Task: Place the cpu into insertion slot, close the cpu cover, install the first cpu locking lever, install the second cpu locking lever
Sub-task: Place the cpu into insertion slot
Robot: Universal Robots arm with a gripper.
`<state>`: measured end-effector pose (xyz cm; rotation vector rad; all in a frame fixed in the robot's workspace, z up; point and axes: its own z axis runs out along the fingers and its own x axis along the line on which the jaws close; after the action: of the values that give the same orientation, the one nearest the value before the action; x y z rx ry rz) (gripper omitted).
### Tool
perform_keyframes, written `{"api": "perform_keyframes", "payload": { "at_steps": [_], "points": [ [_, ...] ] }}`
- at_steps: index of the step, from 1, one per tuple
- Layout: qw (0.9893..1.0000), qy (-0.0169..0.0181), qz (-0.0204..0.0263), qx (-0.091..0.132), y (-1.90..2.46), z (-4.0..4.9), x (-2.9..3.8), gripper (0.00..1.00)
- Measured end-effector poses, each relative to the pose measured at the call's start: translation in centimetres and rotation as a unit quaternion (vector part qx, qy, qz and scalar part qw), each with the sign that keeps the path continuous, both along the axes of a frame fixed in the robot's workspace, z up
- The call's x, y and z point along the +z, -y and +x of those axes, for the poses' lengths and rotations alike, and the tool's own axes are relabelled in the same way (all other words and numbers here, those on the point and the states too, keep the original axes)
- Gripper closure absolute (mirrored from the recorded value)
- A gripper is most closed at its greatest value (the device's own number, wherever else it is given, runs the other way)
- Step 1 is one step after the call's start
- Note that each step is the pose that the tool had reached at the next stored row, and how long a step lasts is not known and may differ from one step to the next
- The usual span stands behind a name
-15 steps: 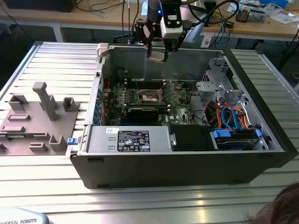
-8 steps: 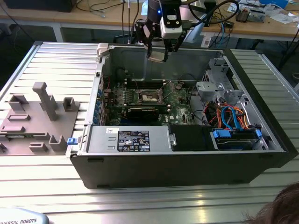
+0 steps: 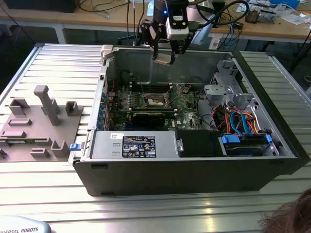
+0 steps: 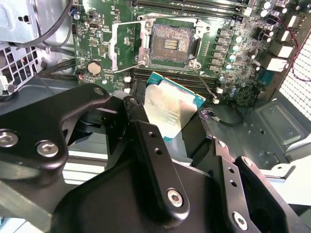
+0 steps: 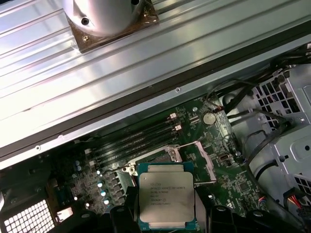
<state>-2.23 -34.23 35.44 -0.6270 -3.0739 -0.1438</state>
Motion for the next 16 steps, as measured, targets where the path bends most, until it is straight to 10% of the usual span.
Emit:
{"api": "perform_keyframes", "payload": {
  "at_steps": [16],
  "points": [
    [0.9998,0.0000,-0.0001,-0.022,0.00,0.00,0.00,0.46]
  ]
}}
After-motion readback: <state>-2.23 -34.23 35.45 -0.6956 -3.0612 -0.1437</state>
